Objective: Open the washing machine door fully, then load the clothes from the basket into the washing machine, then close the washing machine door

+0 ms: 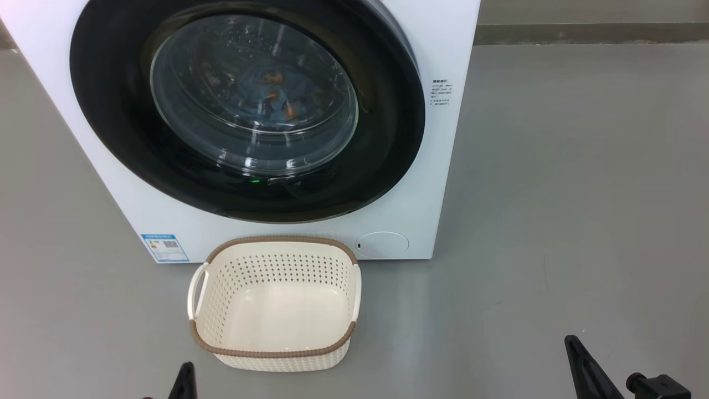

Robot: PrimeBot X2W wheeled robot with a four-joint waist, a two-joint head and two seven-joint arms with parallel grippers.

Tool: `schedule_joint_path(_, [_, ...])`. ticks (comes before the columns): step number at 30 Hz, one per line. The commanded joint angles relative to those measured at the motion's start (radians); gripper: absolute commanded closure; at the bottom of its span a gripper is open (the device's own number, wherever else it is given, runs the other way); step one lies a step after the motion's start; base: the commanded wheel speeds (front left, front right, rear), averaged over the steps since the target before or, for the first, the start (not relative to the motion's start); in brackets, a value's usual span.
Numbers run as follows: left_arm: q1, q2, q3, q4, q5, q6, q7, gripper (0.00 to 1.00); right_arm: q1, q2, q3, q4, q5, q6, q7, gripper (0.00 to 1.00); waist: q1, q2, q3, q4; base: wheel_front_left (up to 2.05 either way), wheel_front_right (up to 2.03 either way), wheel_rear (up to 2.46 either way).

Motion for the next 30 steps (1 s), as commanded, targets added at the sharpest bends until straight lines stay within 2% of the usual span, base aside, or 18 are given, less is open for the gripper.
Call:
schedule_joint_path(1, [-0.020, 0.008, 0.010, -0.017, -0.028, -0.003, 0.007, 1.00, -0.006, -0.005, -0.001, -0.021, 0.032, 0.000, 0.007, 1.00, 0.0005, 0.0000, 0.000, -0.001, 0.00, 0.00, 0.00])
schedule_joint_path(4, [-0.024, 0.008, 0.014, -0.018, -0.060, -0.005, 0.015, 1.00, -0.011, -0.005, -0.002, -0.019, 0.068, 0.000, 0.015, 1.00, 0.0023, 0.0000, -0.001, -0.002, 0.00, 0.00, 0.00])
schedule_joint_path(9, [-0.030, 0.009, 0.020, -0.019, -0.114, -0.009, 0.029, 1.00, -0.022, -0.005, -0.002, -0.013, 0.128, -0.001, 0.029, 1.00, 0.0002, 0.0000, 0.001, -0.004, 0.00, 0.00, 0.00])
schedule_joint_path(30, [-0.060, 0.012, 0.050, -0.021, -0.327, -0.025, 0.087, 1.00, -0.063, -0.002, -0.005, 0.006, 0.364, -0.002, 0.084, 1.00, 0.0001, 0.0000, 0.004, -0.012, 0.00, 0.00, 0.00])
